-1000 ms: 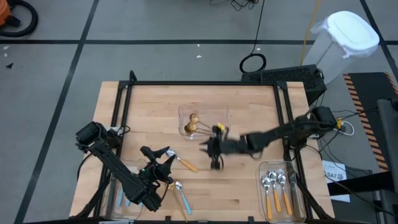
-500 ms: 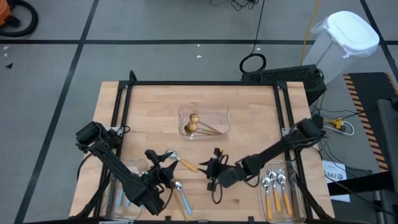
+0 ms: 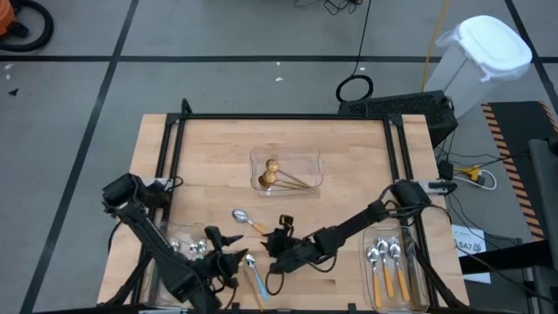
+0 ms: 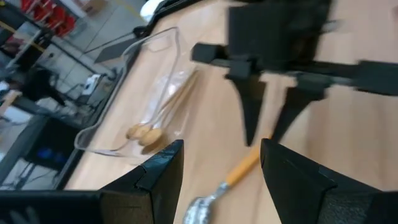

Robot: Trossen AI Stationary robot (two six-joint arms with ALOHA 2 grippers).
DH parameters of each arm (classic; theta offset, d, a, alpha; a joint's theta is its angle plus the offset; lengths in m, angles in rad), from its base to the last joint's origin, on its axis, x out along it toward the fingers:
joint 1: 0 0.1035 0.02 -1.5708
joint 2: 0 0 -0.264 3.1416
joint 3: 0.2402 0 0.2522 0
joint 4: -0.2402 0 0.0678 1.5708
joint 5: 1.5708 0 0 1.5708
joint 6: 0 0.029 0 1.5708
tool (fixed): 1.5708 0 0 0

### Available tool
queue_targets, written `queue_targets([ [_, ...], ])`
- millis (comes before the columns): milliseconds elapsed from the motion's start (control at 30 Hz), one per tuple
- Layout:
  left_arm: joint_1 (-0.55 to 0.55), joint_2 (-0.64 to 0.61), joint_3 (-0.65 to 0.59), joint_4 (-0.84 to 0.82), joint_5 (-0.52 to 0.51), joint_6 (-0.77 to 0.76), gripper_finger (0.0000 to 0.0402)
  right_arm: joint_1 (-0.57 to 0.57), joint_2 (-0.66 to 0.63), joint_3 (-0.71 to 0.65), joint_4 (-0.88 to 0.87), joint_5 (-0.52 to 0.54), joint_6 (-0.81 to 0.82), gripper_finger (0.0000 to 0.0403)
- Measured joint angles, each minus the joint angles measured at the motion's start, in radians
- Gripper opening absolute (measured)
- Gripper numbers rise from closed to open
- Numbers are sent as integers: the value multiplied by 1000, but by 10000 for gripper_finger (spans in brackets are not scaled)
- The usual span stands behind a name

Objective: Sort silverware by color (type)
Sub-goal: Put the yellow spoon into the bottom right transparent bin

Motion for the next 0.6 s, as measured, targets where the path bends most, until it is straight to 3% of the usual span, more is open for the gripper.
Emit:
queue_targets([
  [200,-57,0,0,10,-17,-47,211,-28,26,24,-8,-2,-4,130],
  [367,-61,0,0,10,-34,-75,211,-90,27,25,-13,-83,-4,160],
  [600,-59,0,0,16,-46,-81,211,-159,103,25,128,-129,-18,169],
])
